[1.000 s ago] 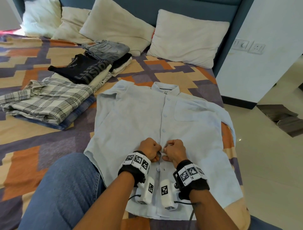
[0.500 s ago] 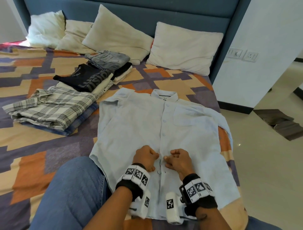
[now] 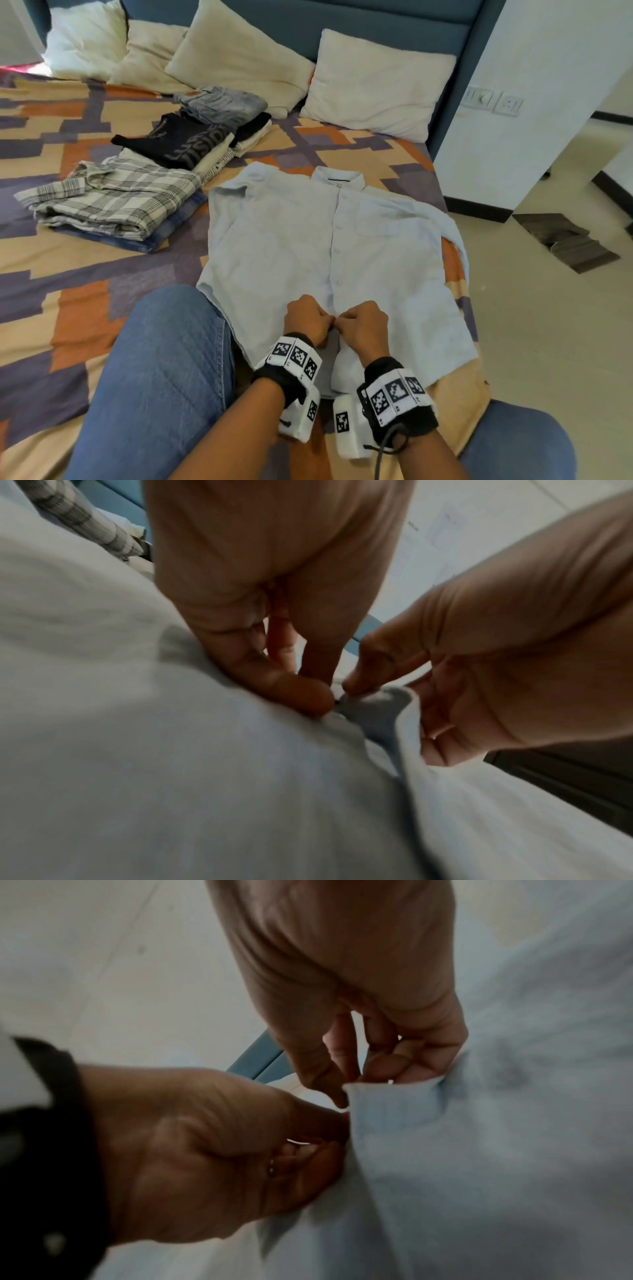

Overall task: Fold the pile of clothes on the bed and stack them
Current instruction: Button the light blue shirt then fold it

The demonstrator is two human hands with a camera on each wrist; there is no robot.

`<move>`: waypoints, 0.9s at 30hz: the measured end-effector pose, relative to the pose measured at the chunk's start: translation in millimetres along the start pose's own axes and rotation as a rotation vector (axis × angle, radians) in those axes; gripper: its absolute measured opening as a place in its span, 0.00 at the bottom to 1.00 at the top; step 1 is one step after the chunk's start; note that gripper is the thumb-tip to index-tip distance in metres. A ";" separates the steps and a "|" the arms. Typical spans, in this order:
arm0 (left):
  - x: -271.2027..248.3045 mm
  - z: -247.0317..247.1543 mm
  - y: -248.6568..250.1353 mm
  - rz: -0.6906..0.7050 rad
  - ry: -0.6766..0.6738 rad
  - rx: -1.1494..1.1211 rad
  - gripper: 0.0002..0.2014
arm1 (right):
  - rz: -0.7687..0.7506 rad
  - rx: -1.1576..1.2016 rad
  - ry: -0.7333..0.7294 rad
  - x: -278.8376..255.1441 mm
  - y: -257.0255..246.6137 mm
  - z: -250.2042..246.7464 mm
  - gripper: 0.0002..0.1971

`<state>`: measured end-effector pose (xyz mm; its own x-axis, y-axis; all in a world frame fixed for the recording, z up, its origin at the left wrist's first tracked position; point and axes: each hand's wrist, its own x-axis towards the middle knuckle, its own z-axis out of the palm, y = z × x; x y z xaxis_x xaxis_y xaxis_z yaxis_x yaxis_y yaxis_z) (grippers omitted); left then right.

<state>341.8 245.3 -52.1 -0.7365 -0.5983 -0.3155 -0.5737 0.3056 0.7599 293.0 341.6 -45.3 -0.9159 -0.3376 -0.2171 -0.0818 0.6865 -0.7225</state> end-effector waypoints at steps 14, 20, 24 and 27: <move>0.3 0.1 -0.5 -0.160 -0.036 -0.247 0.04 | -0.149 0.089 -0.019 -11.6 7.0 -2.4 0.08; 4.5 1.9 -2.3 -0.216 0.021 -0.351 0.02 | -0.063 0.244 -0.086 5.5 8.0 -6.1 0.15; 8.4 3.6 -1.5 -0.192 -0.008 -0.229 0.06 | 0.076 0.514 -0.124 7.1 17.4 -2.1 0.10; 11.2 7.1 0.3 -0.144 -0.002 -0.143 0.06 | 0.082 0.549 -0.120 5.6 21.2 -2.1 0.08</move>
<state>330.9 244.0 -59.4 -0.6510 -0.6270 -0.4277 -0.6165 0.1081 0.7799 285.3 355.7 -60.5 -0.8569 -0.3901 -0.3371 0.2337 0.2889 -0.9284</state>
